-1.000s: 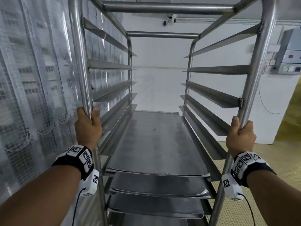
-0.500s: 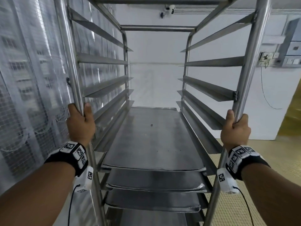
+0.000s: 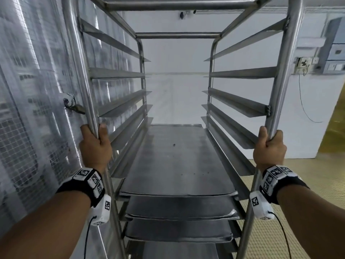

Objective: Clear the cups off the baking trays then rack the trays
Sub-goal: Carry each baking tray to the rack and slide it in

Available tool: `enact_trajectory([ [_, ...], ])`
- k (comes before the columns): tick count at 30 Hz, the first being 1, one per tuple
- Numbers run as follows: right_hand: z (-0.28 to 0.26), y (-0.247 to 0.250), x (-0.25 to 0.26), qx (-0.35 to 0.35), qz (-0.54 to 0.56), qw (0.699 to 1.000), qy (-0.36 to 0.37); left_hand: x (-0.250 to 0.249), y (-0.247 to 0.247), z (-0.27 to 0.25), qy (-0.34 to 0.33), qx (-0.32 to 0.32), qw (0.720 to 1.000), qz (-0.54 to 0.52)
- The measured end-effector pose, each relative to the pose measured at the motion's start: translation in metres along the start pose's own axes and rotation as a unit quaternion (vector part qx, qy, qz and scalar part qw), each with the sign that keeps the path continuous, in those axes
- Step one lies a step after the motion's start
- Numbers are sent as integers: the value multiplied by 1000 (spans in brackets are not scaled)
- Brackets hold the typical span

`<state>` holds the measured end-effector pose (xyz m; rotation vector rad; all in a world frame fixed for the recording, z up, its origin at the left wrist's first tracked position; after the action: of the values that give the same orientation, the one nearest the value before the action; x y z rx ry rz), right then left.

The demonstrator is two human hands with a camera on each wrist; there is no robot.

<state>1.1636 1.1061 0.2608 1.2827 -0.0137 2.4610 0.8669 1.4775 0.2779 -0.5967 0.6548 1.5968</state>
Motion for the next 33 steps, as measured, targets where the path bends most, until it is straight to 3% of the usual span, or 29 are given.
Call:
enact_trajectory([
  [13,45,-95,-20,-9,5,1000,6,40,-80,54,15,3,1000,10],
  [18,80,-140,-33,-18,17,1000,16,59,-135,78,-7,13,999,-41],
  [20,95,-160,-41,-17,16,1000,16,67,-158,88,-10,-2,1000,-17],
  [23,118,-192,-51,-6,26,999,19,76,-191,102,10,0,1000,24],
  [33,194,-306,-84,21,23,999,35,112,-306,157,51,18,998,19],
])
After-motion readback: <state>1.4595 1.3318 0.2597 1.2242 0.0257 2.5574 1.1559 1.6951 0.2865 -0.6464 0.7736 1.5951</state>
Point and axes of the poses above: each hand's wrist, its own z-axis towards the middle knuckle, its own y-axis out of the back of the hand, x = y × z, the point moved 1 cm from there along z, towards the middle knuckle
